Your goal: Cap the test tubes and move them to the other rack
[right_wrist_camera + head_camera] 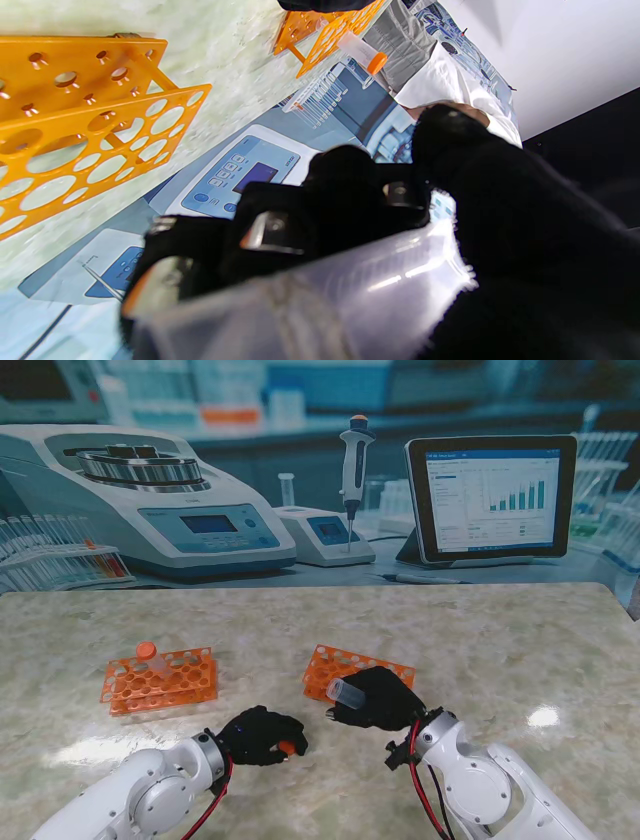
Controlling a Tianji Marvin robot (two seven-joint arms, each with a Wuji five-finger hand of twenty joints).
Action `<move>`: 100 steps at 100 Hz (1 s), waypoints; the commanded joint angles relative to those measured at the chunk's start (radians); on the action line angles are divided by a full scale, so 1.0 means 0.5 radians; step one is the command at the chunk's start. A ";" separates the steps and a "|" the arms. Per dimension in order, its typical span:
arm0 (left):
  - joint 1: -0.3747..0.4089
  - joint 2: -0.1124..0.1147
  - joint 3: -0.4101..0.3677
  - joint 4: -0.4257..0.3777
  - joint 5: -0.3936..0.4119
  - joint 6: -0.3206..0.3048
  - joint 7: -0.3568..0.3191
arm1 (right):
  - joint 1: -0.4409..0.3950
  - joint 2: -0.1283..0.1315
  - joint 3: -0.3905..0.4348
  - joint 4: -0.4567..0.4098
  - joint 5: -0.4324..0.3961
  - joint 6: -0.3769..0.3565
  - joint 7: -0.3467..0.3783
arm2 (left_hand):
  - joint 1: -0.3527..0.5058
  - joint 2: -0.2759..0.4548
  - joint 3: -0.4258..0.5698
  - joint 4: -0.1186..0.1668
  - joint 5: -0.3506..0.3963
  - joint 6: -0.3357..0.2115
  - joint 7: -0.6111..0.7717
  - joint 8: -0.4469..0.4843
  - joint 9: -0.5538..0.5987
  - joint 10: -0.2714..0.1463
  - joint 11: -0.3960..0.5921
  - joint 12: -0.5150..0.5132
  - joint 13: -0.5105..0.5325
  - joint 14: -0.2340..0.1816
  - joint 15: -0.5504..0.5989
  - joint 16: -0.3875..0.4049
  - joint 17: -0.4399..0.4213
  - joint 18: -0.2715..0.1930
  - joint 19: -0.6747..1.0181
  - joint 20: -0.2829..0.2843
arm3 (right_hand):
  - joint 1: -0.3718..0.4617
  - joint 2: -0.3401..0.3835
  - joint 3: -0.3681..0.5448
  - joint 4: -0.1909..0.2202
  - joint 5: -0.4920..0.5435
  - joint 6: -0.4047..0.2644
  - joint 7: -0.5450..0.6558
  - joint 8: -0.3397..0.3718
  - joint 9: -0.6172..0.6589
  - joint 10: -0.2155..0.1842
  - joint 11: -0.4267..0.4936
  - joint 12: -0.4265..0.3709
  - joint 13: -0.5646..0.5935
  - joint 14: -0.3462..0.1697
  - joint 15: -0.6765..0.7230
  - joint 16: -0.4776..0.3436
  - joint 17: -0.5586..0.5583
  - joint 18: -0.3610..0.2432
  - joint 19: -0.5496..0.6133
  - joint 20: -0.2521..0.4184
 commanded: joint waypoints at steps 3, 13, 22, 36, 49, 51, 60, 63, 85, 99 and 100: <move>0.011 0.015 0.017 0.091 0.018 0.025 -0.055 | -0.007 -0.007 -0.006 -0.002 0.004 0.012 0.003 | 0.184 -0.016 -0.010 0.007 0.119 0.151 0.060 -0.055 0.236 0.177 -0.026 0.067 0.112 0.061 -0.086 0.011 0.067 -0.033 0.077 -0.089 | 0.116 0.008 -0.017 -0.017 0.112 -0.094 0.146 0.117 0.096 0.039 0.005 0.034 0.122 -0.361 0.381 0.096 0.122 -0.107 0.429 0.023; -0.004 0.020 0.030 0.097 0.032 0.017 -0.069 | -0.006 -0.007 -0.005 -0.001 0.005 0.013 0.002 | 0.259 -0.025 -0.036 0.023 0.151 0.135 0.092 -0.071 0.323 0.165 -0.093 0.084 0.209 0.080 -0.168 -0.014 0.164 -0.047 0.064 -0.166 | 0.115 0.011 -0.019 -0.020 0.110 -0.100 0.144 0.118 0.096 0.037 0.002 0.035 0.122 -0.361 0.381 0.096 0.121 -0.107 0.428 0.023; -0.011 0.022 0.039 0.105 0.042 0.010 -0.069 | -0.007 -0.007 -0.004 -0.002 0.006 0.013 0.003 | 0.332 -0.045 -0.055 0.036 0.196 0.130 0.115 -0.085 0.395 0.161 -0.134 0.098 0.293 0.093 -0.217 -0.025 0.244 -0.065 0.044 -0.236 | 0.112 0.012 -0.024 -0.023 0.110 -0.100 0.143 0.119 0.097 0.036 0.001 0.036 0.122 -0.361 0.381 0.096 0.121 -0.107 0.426 0.022; -0.011 0.023 0.041 0.116 0.045 0.008 -0.070 | -0.008 -0.007 -0.002 -0.002 0.006 0.008 0.003 | 0.394 -0.083 -0.072 0.044 0.258 0.129 0.140 -0.111 0.467 0.156 -0.174 0.071 0.394 0.097 -0.307 -0.079 0.411 -0.111 -0.020 -0.384 | 0.114 0.012 -0.025 -0.025 0.110 -0.100 0.142 0.120 0.095 0.037 -0.002 0.036 0.122 -0.361 0.381 0.095 0.121 -0.107 0.426 0.021; -0.016 0.021 0.043 0.135 0.025 0.007 -0.064 | -0.012 -0.007 0.002 -0.005 0.004 0.008 -0.001 | 0.402 -0.128 -0.029 0.030 0.291 0.149 0.135 -0.142 0.454 0.173 -0.144 0.027 0.422 0.105 -0.348 -0.105 0.550 -0.145 -0.102 -0.526 | 0.113 0.015 -0.025 -0.027 0.107 -0.103 0.141 0.121 0.096 0.035 -0.004 0.037 0.122 -0.361 0.381 0.095 0.121 -0.107 0.424 0.020; -0.017 0.021 0.043 0.137 0.026 0.007 -0.062 | -0.013 -0.007 0.002 -0.005 0.003 0.007 -0.002 | 0.404 -0.135 -0.024 0.029 0.292 0.153 0.134 -0.144 0.451 0.176 -0.140 0.022 0.423 0.103 -0.352 -0.108 0.565 -0.149 -0.105 -0.535 | 0.111 0.016 -0.026 -0.028 0.107 -0.105 0.141 0.121 0.097 0.035 -0.004 0.037 0.122 -0.361 0.381 0.095 0.121 -0.107 0.423 0.020; -0.020 0.018 0.047 0.152 0.014 0.012 -0.050 | -0.016 -0.007 0.005 -0.008 0.001 0.005 -0.003 | 0.408 -0.164 0.022 0.012 0.310 0.180 0.114 -0.166 0.432 0.198 -0.109 -0.030 0.436 0.122 -0.380 -0.112 0.645 -0.175 -0.122 -0.596 | 0.112 0.016 -0.027 -0.029 0.108 -0.106 0.141 0.122 0.096 0.032 -0.006 0.038 0.122 -0.361 0.382 0.095 0.120 -0.106 0.422 0.019; -0.021 0.017 0.048 0.155 0.011 0.013 -0.045 | -0.017 -0.007 0.005 -0.008 0.000 0.004 -0.003 | 0.410 -0.174 0.040 0.007 0.315 0.185 0.106 -0.172 0.421 0.202 -0.098 -0.050 0.437 0.124 -0.386 -0.110 0.673 -0.193 -0.143 -0.642 | 0.110 0.016 -0.028 -0.029 0.108 -0.106 0.140 0.123 0.096 0.035 -0.007 0.038 0.122 -0.361 0.382 0.095 0.120 -0.106 0.422 0.019; -0.020 0.015 0.044 0.159 0.014 0.015 -0.027 | -0.023 -0.007 0.010 -0.012 -0.002 0.005 -0.006 | 0.410 -0.219 0.133 -0.024 0.341 0.221 0.076 -0.189 0.377 0.230 -0.045 -0.159 0.459 0.147 -0.441 -0.100 0.769 -0.217 -0.116 -0.928 | 0.111 0.018 -0.031 -0.033 0.107 -0.108 0.139 0.124 0.095 0.034 -0.009 0.040 0.122 -0.361 0.382 0.095 0.120 -0.106 0.422 0.019; -0.024 0.013 0.045 0.164 0.015 0.013 -0.017 | -0.029 -0.007 0.015 -0.016 -0.001 0.000 -0.007 | 0.412 -0.230 0.146 -0.030 0.360 0.234 0.069 -0.198 0.376 0.249 -0.051 -0.194 0.473 0.160 -0.461 -0.106 0.789 -0.226 -0.134 -0.966 | 0.110 0.020 -0.034 -0.038 0.105 -0.114 0.137 0.125 0.097 0.033 -0.010 0.041 0.122 -0.361 0.382 0.095 0.120 -0.107 0.418 0.017; -0.024 0.013 0.046 0.164 0.015 0.012 -0.017 | -0.029 -0.007 0.015 -0.016 -0.001 0.000 -0.007 | 0.411 -0.230 0.147 -0.030 0.361 0.232 0.068 -0.199 0.376 0.249 -0.051 -0.196 0.474 0.161 -0.462 -0.105 0.789 -0.227 -0.135 -0.968 | 0.112 0.020 -0.033 -0.038 0.105 -0.115 0.137 0.125 0.096 0.035 -0.011 0.041 0.122 -0.361 0.382 0.095 0.120 -0.107 0.418 0.017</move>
